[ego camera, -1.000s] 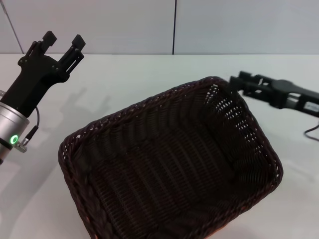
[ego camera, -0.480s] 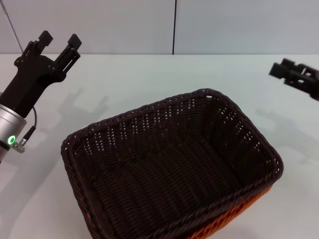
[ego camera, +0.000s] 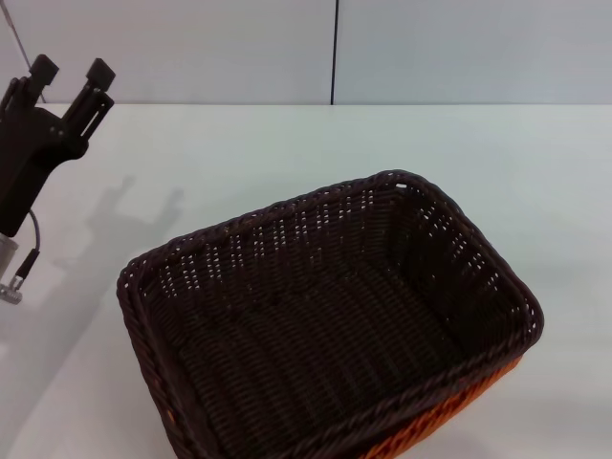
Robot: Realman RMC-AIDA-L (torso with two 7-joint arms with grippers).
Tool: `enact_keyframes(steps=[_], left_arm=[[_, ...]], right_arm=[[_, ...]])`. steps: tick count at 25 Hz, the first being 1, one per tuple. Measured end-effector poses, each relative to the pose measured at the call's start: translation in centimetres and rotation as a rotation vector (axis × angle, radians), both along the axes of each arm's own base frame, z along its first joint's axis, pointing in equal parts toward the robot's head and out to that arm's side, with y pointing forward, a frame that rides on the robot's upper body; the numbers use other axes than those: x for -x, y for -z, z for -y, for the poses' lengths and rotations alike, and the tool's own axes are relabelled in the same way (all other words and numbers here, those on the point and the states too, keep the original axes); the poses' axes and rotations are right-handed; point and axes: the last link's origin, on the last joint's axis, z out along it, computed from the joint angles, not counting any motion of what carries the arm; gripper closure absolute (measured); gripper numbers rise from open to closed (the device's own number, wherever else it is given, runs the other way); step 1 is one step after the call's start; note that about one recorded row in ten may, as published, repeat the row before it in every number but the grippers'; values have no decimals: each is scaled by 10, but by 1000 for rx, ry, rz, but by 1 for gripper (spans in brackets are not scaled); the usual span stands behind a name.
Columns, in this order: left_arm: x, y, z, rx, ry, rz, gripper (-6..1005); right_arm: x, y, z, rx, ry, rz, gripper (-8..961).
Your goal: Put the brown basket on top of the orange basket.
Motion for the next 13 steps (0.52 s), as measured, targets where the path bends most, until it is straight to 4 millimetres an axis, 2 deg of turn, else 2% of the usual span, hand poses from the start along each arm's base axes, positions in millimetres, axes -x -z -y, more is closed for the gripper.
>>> enact_keyframes(steps=[5,13], left_arm=[[9,-6,9,-42,-28,18,185],[10,-15,23,-112,12,49,185]], right_arm=[[-25,-5,18,-302,179,6,212],[-31,-3,14,-393,262,-69,212]])
